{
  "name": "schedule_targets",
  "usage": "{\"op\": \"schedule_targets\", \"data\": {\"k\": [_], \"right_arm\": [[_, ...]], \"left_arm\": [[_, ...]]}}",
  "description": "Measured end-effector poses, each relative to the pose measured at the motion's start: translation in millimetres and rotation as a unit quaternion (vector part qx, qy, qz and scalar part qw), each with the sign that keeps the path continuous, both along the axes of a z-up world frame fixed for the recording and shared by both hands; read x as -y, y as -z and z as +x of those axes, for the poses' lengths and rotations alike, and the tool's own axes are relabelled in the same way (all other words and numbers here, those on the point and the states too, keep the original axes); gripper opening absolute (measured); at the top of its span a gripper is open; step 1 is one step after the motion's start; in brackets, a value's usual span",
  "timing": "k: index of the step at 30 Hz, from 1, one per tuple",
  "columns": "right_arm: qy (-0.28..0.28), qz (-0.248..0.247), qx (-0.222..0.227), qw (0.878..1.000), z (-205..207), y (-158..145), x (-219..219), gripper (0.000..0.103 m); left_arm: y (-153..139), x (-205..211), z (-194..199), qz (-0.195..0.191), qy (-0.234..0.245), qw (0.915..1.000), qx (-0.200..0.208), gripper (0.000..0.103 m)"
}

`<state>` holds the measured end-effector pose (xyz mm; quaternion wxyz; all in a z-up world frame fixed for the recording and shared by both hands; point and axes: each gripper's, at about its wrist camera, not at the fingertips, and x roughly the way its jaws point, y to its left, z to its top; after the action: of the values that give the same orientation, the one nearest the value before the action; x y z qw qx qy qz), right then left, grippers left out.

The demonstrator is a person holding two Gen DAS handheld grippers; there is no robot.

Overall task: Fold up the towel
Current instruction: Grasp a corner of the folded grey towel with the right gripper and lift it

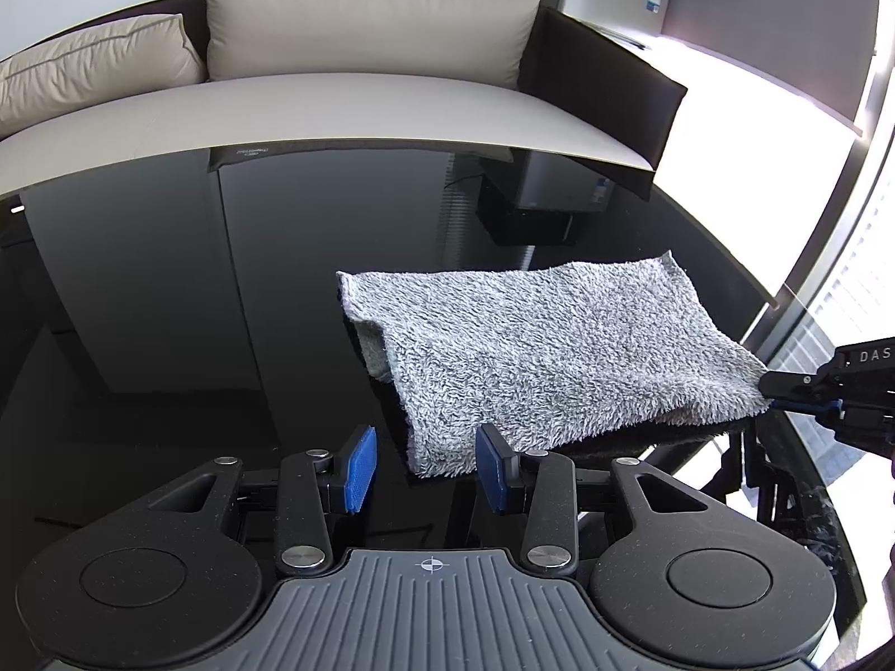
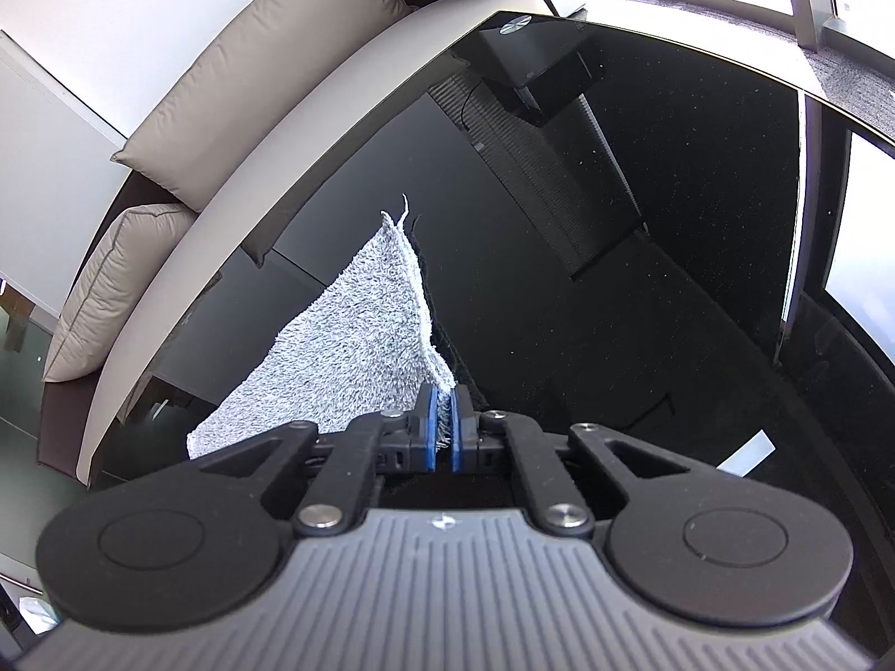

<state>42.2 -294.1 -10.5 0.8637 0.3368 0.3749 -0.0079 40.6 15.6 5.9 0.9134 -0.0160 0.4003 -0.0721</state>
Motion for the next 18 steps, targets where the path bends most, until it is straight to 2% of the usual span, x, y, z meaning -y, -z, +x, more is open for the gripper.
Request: {"op": "schedule_targets", "data": {"k": [12,18], "right_arm": [[0.018,-0.019,0.028,0.999,-11,-24,10,0.005],[0.022,-0.024,0.029,0.999,-12,-25,11,0.005]], "left_arm": [[2,-4,4,0.001,0.011,0.9999,-0.004,0.037],[1,-9,5,-0.001,0.007,1.0,-0.003,0.037]]}}
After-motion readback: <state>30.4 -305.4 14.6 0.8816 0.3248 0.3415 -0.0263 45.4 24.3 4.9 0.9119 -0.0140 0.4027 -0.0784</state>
